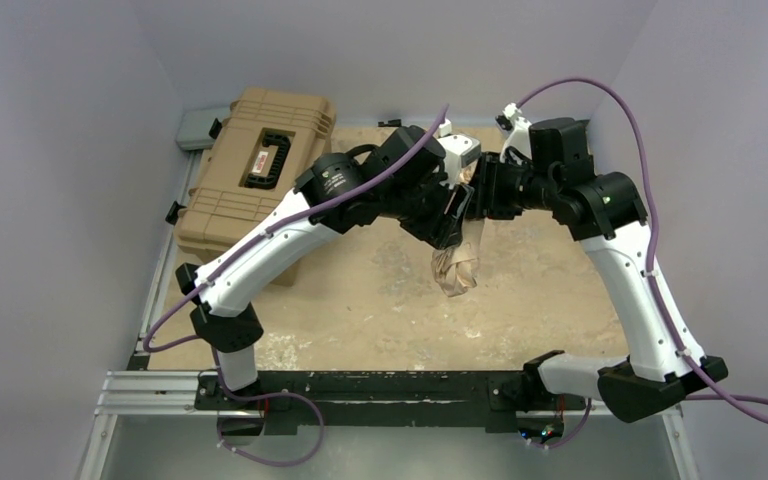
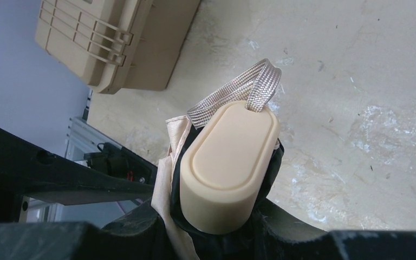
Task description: Open the umbrella
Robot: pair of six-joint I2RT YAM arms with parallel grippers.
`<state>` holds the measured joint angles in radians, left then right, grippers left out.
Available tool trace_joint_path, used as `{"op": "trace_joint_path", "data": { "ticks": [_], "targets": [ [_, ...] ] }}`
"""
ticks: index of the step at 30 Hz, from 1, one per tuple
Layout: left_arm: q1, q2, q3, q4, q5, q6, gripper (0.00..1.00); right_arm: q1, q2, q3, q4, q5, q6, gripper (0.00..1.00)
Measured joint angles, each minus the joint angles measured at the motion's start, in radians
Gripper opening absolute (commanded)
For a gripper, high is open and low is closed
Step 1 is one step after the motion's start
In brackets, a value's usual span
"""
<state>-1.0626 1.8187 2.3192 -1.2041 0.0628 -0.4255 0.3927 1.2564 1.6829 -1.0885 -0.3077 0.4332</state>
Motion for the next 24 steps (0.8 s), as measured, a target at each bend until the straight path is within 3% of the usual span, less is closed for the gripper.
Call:
{"op": "trace_joint_path", "data": {
  "ticks": [10,24],
  "targets": [
    [0.0,0.006,0.046,0.007,-0.041,-0.003,0.37,0.0,-0.001,0.0,0.0,-0.028,-0.003,0.0],
    [-0.005,0.027,0.049,0.014,-0.034,-0.02,0.31,0.0,-0.001,0.0,0.001,-0.029,-0.008,0.0]
  ]
}}
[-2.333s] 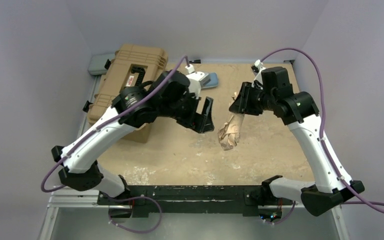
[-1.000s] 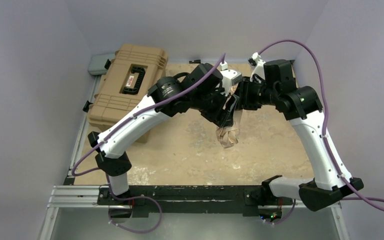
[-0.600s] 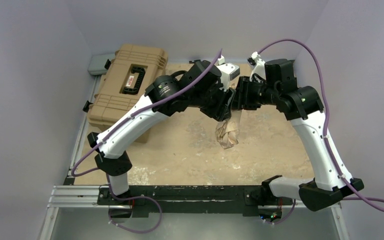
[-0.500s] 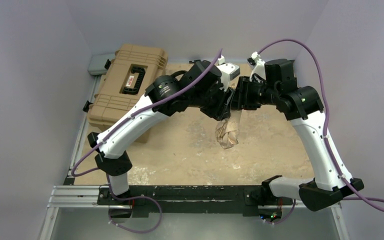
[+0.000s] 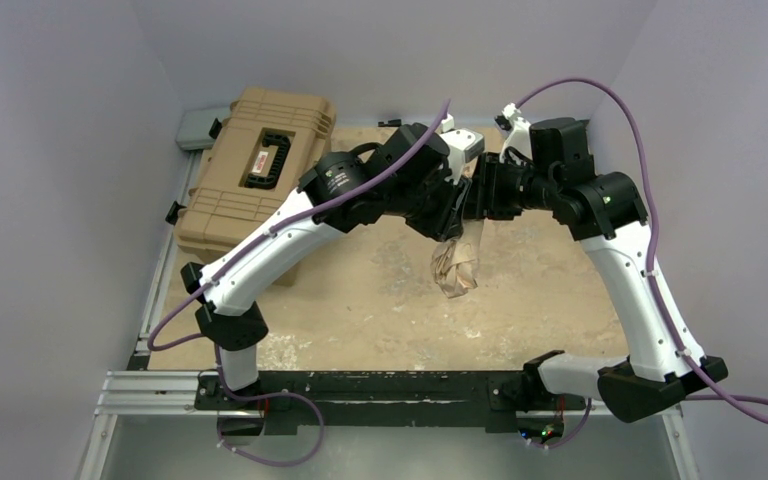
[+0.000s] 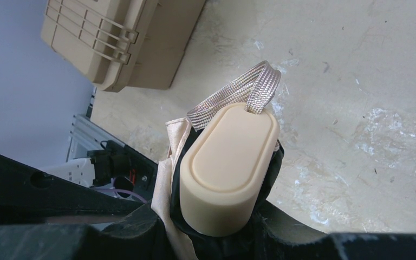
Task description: Open the umbrella
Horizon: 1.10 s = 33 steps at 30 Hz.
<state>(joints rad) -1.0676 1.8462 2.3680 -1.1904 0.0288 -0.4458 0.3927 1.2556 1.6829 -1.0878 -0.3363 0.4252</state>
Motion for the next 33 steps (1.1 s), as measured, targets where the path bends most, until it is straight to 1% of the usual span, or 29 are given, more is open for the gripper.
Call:
{"op": "trace_joint_path", "data": {
  "ticks": [1,3,4,5,7,14,18,23,26,28,31,33],
  "targets": [
    [0.0,0.0,0.0,0.0,0.001,-0.002,0.33,0.0,0.0,0.0,0.0,0.0,0.0,0.0],
    [-0.001,0.0,0.0,0.001,0.002,-0.006,0.32,0.0,0.0,0.0,-0.001,-0.002,-0.001,0.0],
    [-0.001,0.0,0.0,0.001,0.003,-0.007,0.27,0.0,0.0,0.0,0.0,-0.003,-0.001,0.0],
    [0.0,0.0,0.0,0.001,0.004,-0.007,0.17,0.0,0.0,0.0,0.0,-0.003,-0.001,0.0],
    [-0.001,0.001,0.0,0.003,0.012,-0.01,0.0,0.0,0.0,0.0,0.0,-0.003,-0.003,0.0],
    [-0.006,0.002,0.0,0.002,0.007,-0.025,0.0,0.0,0.0,0.0,-0.004,-0.003,-0.015,0.0],
    [-0.007,0.006,0.005,-0.008,-0.021,-0.06,0.0,0.0,0.0,0.0,-0.002,-0.003,-0.016,0.0],
    [-0.02,0.024,0.039,-0.06,-0.134,-0.155,0.0,0.0,0.0,-0.005,0.018,-0.003,-0.015,0.0],
    [-0.022,0.063,0.098,-0.152,-0.237,-0.249,0.0,0.0,0.0,-0.009,0.023,-0.002,-0.014,0.0],
    [-0.008,0.087,0.11,-0.206,-0.305,-0.307,0.0,0.0,-0.002,-0.01,0.029,-0.012,-0.008,0.0],
    [0.046,0.1,0.034,-0.27,-0.369,-0.394,0.0,0.0,-0.02,-0.014,0.043,-0.032,0.0,0.0],
    [0.089,0.095,-0.062,-0.304,-0.378,-0.438,0.0,0.0,-0.04,-0.019,0.056,-0.05,0.002,0.0]
  ]
}}
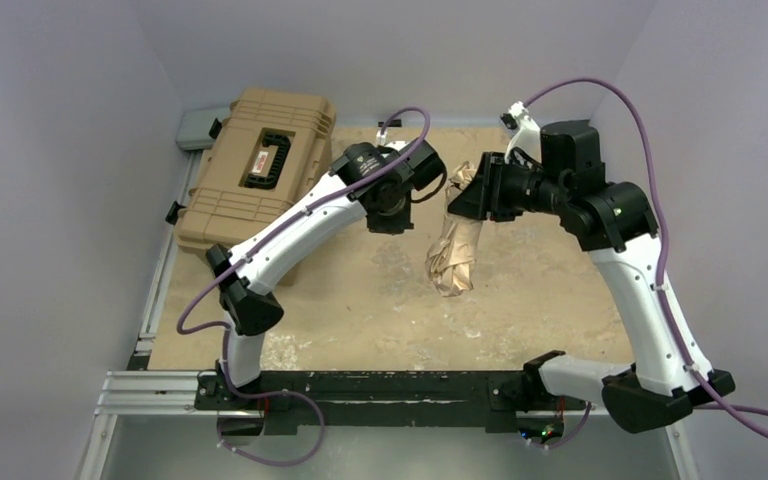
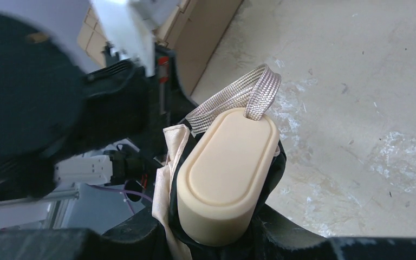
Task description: Open the umbrella
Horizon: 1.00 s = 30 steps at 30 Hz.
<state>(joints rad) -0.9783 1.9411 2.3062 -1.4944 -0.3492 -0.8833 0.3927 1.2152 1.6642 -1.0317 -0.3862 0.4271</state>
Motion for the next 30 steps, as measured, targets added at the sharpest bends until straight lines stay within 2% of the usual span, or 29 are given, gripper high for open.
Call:
{"op": "trace_joint_path", "data": {
  "ticks": [3,4,5,7,8,9,13,20,26,30],
  "targets": [
    [0.045,0.0,-0.072,-0.04,0.0,-0.034,0.0,0.0,-0.023,-0.002,0.008,-0.016,0.002,0.0],
    [0.05,0.0,-0.073,-0.045,-0.001,-0.04,0.09,0.0,-0.026,-0.002,0.008,-0.02,0.002,0.0],
    [0.051,-0.006,-0.073,-0.044,-0.001,-0.041,0.25,0.0,-0.028,-0.002,0.008,-0.023,0.002,0.0],
    [0.048,-0.024,-0.071,-0.037,0.002,-0.026,0.49,0.0,-0.028,-0.002,0.006,-0.023,0.002,0.0],
    [0.047,-0.038,-0.071,-0.03,0.004,-0.014,0.59,0.0,-0.026,-0.002,0.005,-0.019,0.002,0.0],
    [0.045,-0.056,-0.072,-0.017,0.009,0.005,0.63,0.0,-0.024,-0.002,0.002,-0.014,0.002,0.0],
    [0.042,-0.169,-0.126,0.079,0.055,0.094,0.68,0.0,-0.012,-0.004,-0.01,0.015,0.002,0.0],
    [0.018,-0.363,-0.254,0.286,0.243,0.314,0.68,0.0,0.002,-0.004,-0.012,0.052,0.003,0.0],
    [-0.007,-0.377,-0.269,0.406,0.413,0.394,0.66,0.0,0.011,-0.004,-0.013,0.064,0.003,0.0],
    [-0.031,-0.333,-0.25,0.436,0.463,0.404,0.6,0.0,0.011,-0.004,-0.014,0.066,0.003,0.0]
  ]
}}
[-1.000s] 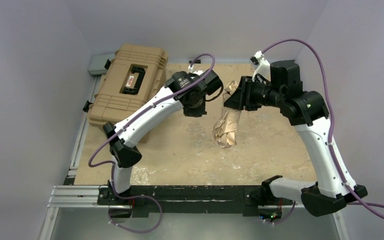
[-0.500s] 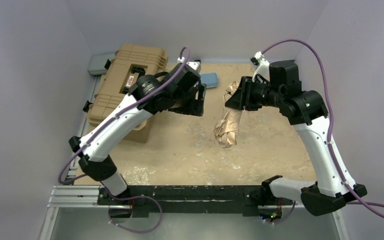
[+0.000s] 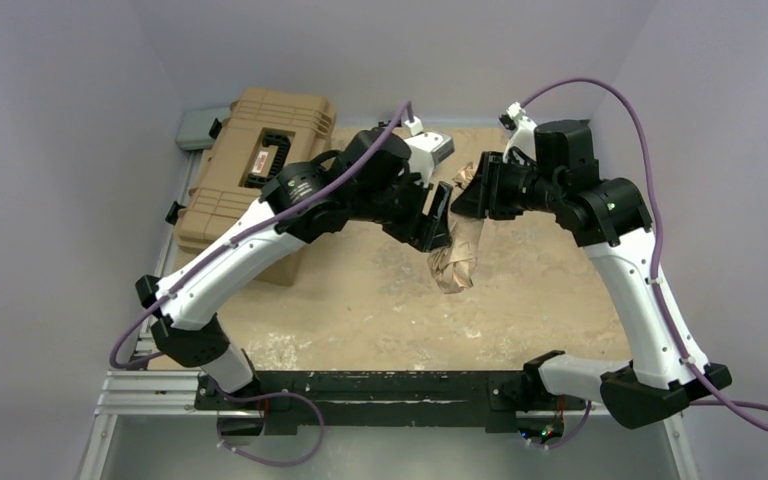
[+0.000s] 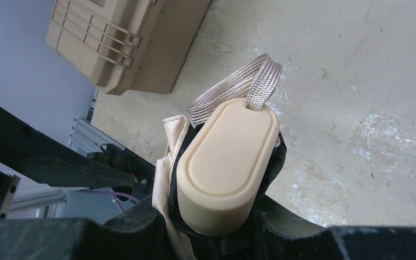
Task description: Open the umbrella
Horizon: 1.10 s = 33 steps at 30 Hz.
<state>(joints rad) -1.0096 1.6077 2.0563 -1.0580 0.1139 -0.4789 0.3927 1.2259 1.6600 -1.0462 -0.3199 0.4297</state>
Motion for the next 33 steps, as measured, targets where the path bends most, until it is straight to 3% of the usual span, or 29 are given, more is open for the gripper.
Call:
{"op": "trace_joint_path", "data": {
  "ticks": [7,17,33],
  "targets": [
    [-0.024,0.105,0.068,0.014,0.021,-0.01,0.41,0.0,0.0,0.0,-0.002,0.015,0.0,0.0],
    [-0.025,0.137,0.146,0.0,-0.037,-0.034,0.27,0.0,0.0,0.0,-0.008,0.015,-0.002,0.0],
    [-0.025,0.14,0.148,-0.006,-0.033,-0.036,0.28,0.0,0.0,0.0,-0.01,-0.012,-0.002,0.0]
  ]
}}
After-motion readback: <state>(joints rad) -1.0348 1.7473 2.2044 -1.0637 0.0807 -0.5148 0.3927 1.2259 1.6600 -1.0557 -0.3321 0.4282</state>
